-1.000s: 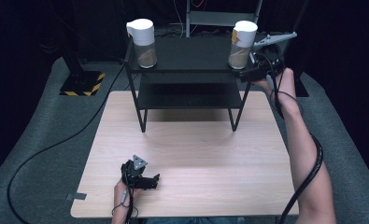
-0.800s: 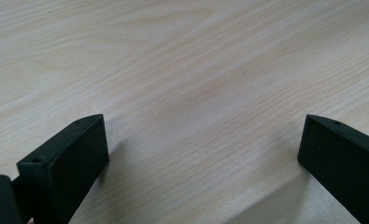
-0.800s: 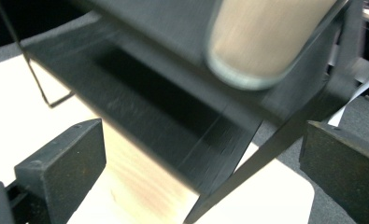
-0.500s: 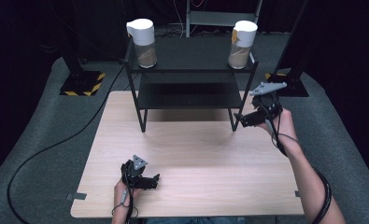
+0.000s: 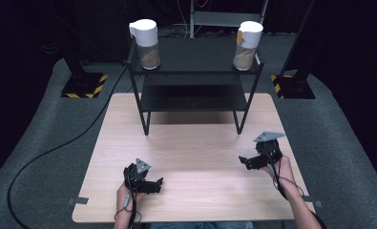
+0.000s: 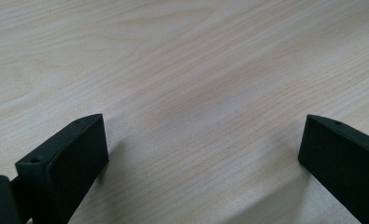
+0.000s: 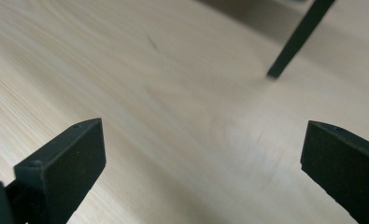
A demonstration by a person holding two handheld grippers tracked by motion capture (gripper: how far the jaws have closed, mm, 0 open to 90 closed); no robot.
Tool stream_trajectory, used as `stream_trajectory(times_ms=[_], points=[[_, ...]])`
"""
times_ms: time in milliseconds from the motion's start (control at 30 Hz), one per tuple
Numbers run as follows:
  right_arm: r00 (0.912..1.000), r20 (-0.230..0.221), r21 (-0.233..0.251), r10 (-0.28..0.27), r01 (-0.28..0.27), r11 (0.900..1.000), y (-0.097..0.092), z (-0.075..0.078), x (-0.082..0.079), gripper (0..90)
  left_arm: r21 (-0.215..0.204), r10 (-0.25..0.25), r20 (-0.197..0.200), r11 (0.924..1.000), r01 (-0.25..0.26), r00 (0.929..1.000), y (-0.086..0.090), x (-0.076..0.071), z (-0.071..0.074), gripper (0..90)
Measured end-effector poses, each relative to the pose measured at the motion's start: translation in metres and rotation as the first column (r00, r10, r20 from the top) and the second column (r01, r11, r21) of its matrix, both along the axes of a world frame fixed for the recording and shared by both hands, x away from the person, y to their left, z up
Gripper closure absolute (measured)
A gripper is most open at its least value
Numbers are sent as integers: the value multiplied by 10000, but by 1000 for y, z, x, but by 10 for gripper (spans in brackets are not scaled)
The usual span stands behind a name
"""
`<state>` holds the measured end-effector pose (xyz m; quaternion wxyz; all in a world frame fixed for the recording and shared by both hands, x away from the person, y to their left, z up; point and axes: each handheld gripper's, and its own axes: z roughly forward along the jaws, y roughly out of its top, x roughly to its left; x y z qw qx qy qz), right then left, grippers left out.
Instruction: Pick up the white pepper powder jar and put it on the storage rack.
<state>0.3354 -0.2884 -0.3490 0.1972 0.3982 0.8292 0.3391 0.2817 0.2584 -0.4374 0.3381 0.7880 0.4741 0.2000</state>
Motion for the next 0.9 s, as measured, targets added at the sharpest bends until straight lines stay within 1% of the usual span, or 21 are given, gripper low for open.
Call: stream_trajectory(times_ms=[67, 167, 233, 267, 333, 367, 433, 500, 600, 633, 767, 867, 900], points=[[9997, -173, 194, -185, 188, 9996, -4, -19, -7, 0, -4, -3, 7, 10000, 3, 10000, 0, 0, 0, 12], [9984, -160, 281, -536, 541, 9981, -6, -42, -20, 0, -1, 11, 16, 10000, -11, 10000, 0, 0, 0, 11], [9971, -23, 520, -761, 761, 9957, -9, -56, -31, 0, 12, 18, 18, 10000, -18, 10000, 0, 0, 0, 11], [9961, 40, 553, -883, 879, 9946, -10, -62, -36, 0, 10, 21, 15, 10000, -21, 10000, 0, 0, 0, 11], [9919, 356, 643, -1217, 1192, 9908, -10, -72, -48, 0, 14, 19, 18, 10000, -19, 10000, -1, 0, 0, 10], [9910, 414, 728, -1272, 1240, 9896, -11, -76, -51, 0, 16, 18, 18, 10000, -18, 10000, 0, 0, 0, 11], [9891, 483, 900, -1392, 1345, 9868, -13, -82, -55, 0, 19, 17, 18, 10000, -17, 10000, -1, 0, 0, 11], [9865, 625, 929, -1515, 1454, 9850, -13, -86, -59, 0, 8, 21, 13, 10000, -21, 10000, 0, 0, 0, 11], [9853, 642, 945, -1586, 1522, 9838, -13, -90, -60, 0, 27, 22, 31, 10000, -22, 10000, -1, 0, 0, 11], [9843, 766, 935, -1592, 1519, 9840, -13, -91, -62, 0, 51, 24, 56, 10000, -24, 10000, -1, -1, 0, 10], [9849, 785, 1199, -1546, 1446, 9822, -17, -93, -63, 0, 37, 46, 40, 10000, -46, 10000, -1, -1, 0, 9], [9837, 857, 1504, -1584, 1444, 9780, -23, -95, -65, 0, 25, 43, 26, 10000, -43, 10000, -1, 0, 0, 9], [9820, 934, 1559, -1640, 1482, 9766, -23, -96, -66, 0, 33, 45, 33, 10000, -45, 10000, -1, 0, 0, 9]])
